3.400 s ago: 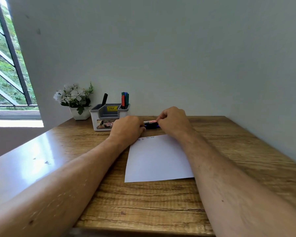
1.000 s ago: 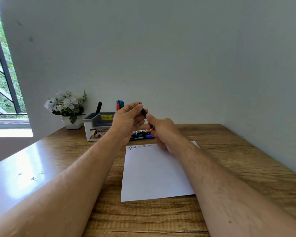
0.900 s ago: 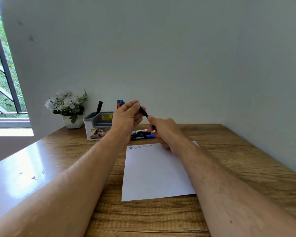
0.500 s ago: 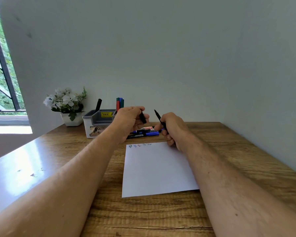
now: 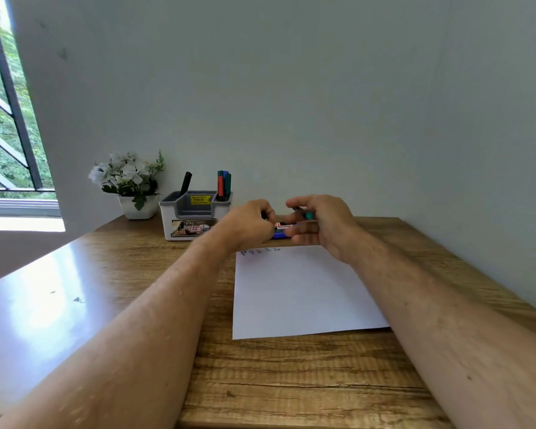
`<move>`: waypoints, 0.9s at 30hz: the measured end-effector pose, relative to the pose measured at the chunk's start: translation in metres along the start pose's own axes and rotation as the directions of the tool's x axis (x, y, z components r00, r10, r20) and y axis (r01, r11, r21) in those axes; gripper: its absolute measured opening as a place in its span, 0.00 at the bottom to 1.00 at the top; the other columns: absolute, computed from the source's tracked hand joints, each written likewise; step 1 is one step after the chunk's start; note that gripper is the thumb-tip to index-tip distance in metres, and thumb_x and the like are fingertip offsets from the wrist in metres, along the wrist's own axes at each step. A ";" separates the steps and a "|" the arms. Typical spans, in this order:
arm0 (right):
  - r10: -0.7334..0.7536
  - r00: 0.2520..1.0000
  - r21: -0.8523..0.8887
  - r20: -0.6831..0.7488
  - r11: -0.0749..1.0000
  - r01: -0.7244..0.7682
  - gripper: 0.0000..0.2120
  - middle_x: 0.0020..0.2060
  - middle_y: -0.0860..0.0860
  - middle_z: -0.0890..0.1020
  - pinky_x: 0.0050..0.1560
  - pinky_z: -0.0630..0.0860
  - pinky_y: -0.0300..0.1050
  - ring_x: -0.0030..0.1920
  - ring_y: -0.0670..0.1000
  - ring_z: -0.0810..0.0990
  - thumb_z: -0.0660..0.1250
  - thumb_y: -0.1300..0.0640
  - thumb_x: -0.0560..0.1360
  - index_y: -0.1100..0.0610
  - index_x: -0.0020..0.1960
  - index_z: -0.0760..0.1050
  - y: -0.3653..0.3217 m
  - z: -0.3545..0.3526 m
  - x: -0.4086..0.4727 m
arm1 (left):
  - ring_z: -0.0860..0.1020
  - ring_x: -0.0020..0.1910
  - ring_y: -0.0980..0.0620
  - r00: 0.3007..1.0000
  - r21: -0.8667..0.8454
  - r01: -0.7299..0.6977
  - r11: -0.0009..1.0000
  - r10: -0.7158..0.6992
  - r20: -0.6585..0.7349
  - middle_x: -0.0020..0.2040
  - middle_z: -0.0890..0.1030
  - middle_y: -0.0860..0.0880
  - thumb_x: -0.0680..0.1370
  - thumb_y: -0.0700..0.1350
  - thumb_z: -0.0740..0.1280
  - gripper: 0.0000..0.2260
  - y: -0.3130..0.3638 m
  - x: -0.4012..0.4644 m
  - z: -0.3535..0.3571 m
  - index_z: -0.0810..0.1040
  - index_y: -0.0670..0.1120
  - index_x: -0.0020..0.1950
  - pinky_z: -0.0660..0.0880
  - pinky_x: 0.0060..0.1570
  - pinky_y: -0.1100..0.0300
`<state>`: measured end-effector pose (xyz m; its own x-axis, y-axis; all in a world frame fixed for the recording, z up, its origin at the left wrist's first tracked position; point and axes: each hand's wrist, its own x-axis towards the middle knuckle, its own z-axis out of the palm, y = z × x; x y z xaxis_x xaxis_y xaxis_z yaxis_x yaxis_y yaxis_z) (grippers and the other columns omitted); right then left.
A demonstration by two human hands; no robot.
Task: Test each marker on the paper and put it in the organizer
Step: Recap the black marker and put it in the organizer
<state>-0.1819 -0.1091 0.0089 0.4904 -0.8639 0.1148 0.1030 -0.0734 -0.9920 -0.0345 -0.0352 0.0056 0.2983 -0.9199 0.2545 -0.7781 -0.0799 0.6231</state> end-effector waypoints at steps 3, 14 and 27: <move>-0.009 1.000 -0.039 0.003 0.999 0.009 0.11 0.39 0.58 0.87 0.26 0.79 0.43 0.31 0.54 0.85 0.61 0.69 0.73 0.59 0.48 0.78 0.011 -0.006 -0.004 | 0.76 0.38 0.51 0.994 0.104 -0.013 0.994 0.002 0.109 0.39 0.79 0.51 0.71 0.41 0.65 0.06 -0.002 -0.002 0.001 0.76 0.52 0.43 0.71 0.34 0.60; -0.135 0.991 -0.138 -0.013 0.982 0.132 0.07 0.23 0.53 0.76 0.20 0.63 0.35 0.19 0.49 0.67 0.71 0.55 0.74 0.57 0.39 0.81 0.038 -0.007 0.009 | 0.77 0.35 0.54 0.959 0.229 0.006 0.973 -0.071 0.276 0.39 0.79 0.52 0.70 0.44 0.74 0.08 -0.014 0.005 0.007 0.79 0.53 0.46 0.73 0.33 0.62; -0.149 0.989 -0.383 0.018 0.912 0.144 0.10 0.26 0.54 0.82 0.21 0.70 0.38 0.20 0.49 0.76 0.66 0.57 0.75 0.60 0.37 0.78 0.046 -0.006 0.004 | 0.75 0.33 0.53 0.936 0.166 0.047 0.985 -0.101 0.338 0.37 0.79 0.49 0.72 0.40 0.73 0.07 -0.016 0.009 0.008 0.80 0.48 0.48 0.72 0.32 0.63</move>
<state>-0.1800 -0.1188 -0.0361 0.4855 -0.8341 0.2619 -0.1668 -0.3825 -0.9088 -0.0241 -0.0452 -0.0082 0.1708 -0.9824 -0.0750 -0.8442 -0.1852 0.5030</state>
